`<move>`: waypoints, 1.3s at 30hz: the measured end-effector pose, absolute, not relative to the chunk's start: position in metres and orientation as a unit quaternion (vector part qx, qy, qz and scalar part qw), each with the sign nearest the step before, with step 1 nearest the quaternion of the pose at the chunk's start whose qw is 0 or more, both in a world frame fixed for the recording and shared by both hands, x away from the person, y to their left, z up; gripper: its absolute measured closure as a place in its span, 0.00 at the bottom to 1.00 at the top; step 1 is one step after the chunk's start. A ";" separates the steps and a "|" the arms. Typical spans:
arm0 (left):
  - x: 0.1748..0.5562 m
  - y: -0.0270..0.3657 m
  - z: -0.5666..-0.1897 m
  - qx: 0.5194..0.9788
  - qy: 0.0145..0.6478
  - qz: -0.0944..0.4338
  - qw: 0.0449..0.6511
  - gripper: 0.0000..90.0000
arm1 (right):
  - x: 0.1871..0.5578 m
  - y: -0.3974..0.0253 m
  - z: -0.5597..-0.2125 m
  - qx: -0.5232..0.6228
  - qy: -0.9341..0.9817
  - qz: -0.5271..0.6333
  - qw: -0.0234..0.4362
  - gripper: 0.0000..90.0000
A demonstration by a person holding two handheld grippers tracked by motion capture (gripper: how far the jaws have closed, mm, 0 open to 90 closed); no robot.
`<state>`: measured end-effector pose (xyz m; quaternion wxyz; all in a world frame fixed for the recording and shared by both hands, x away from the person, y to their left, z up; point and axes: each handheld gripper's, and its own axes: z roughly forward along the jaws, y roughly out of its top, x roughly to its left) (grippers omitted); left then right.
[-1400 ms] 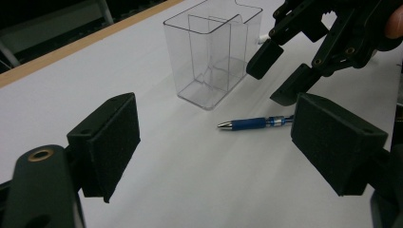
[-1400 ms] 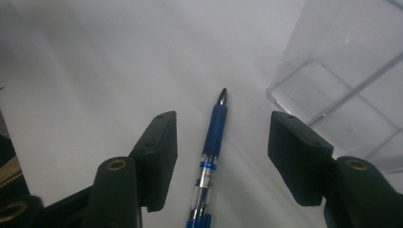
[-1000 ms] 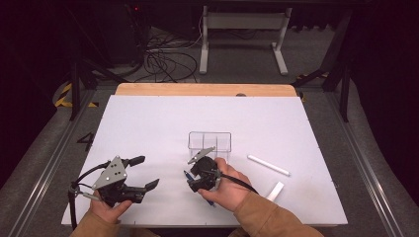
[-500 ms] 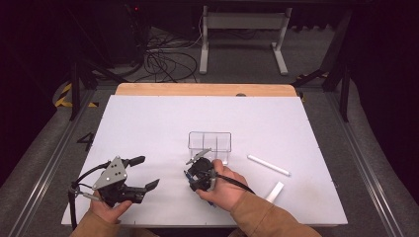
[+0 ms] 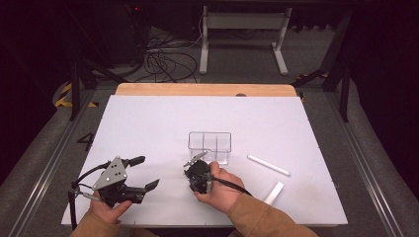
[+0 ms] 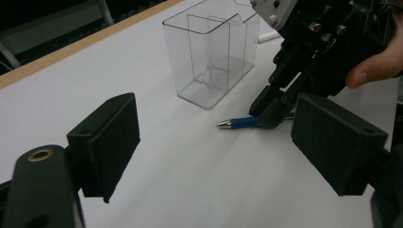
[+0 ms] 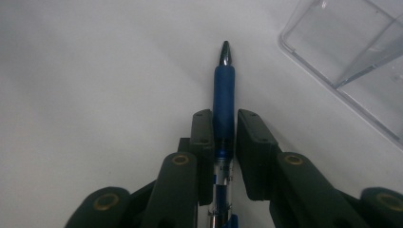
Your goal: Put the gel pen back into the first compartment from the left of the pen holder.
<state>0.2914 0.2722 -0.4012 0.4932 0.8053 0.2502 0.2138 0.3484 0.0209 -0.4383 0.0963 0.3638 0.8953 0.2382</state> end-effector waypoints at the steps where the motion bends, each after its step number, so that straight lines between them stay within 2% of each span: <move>1: 0.291 0.272 -0.401 0.805 0.250 0.214 0.493 0.19 | 0.349 0.021 -0.438 0.366 0.895 0.238 0.095 0.88; 14: 0.291 0.272 -0.401 0.805 0.249 0.215 0.493 0.19 | 0.348 0.021 -0.437 0.360 0.897 0.238 0.097 0.89; 27: 0.292 0.272 -0.401 0.805 0.249 0.215 0.495 0.19 | 0.340 0.011 -0.407 0.342 0.888 0.286 0.114 0.89; 39: 0.292 0.271 -0.401 0.805 0.249 0.214 0.495 0.19 | 0.338 0.007 -0.395 0.335 0.882 0.308 0.123 0.89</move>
